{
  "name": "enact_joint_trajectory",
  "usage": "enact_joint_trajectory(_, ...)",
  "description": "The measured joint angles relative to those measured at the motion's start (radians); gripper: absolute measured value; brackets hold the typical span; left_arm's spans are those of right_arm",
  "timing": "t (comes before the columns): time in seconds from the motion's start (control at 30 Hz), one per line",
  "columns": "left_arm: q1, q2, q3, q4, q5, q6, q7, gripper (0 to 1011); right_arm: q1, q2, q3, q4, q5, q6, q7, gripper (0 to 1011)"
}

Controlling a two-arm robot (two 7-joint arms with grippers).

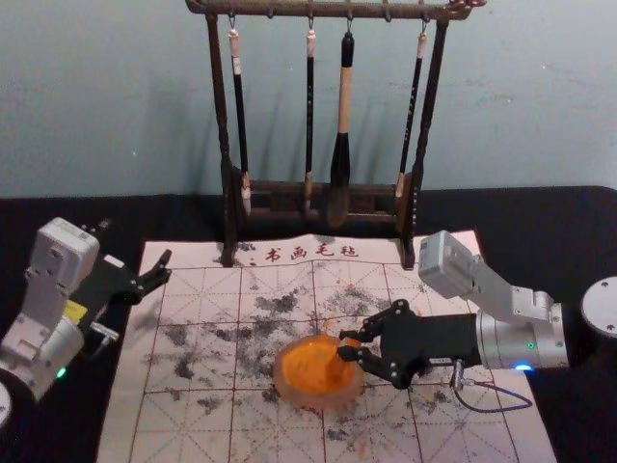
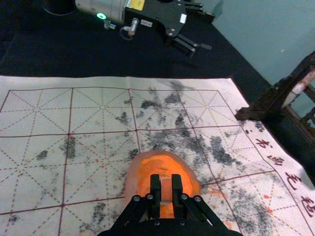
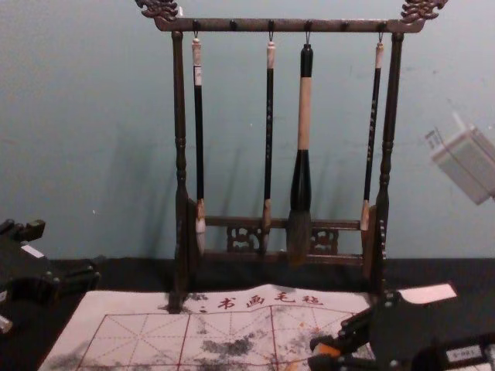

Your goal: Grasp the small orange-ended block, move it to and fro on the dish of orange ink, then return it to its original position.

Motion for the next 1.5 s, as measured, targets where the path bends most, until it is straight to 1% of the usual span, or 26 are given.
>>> enact_joint_trajectory(0.17, 0.000, 0.000, 0.000, 0.000, 0.000, 0.000, 0.000, 1001, 0.001, 0.000, -0.013, -0.006, -0.008, 0.008, 0.005, 111)
enact_joint_trajectory(0.5, 0.000, 0.000, 0.000, 0.000, 0.000, 0.000, 0.000, 1001, 0.025, -0.027, -0.037, 0.019, -0.027, 0.010, 0.006, 111)
enact_joint_trajectory(0.77, 0.000, 0.000, 0.000, 0.000, 0.000, 0.000, 0.000, 1001, 0.048, -0.052, -0.047, 0.051, -0.050, 0.015, -0.008, 111)
enact_joint_trajectory(1.0, 0.000, 0.000, 0.000, 0.000, 0.000, 0.000, 0.000, 1001, 0.060, -0.063, -0.043, 0.072, -0.061, 0.021, -0.022, 111)
enact_joint_trajectory(1.27, 0.000, 0.000, 0.000, 0.000, 0.000, 0.000, 0.000, 1001, 0.061, -0.054, -0.027, 0.070, -0.064, 0.031, -0.034, 111)
enact_joint_trajectory(1.5, 0.000, 0.000, 0.000, 0.000, 0.000, 0.000, 0.000, 1001, 0.049, -0.029, -0.019, 0.035, -0.065, 0.043, -0.034, 111)
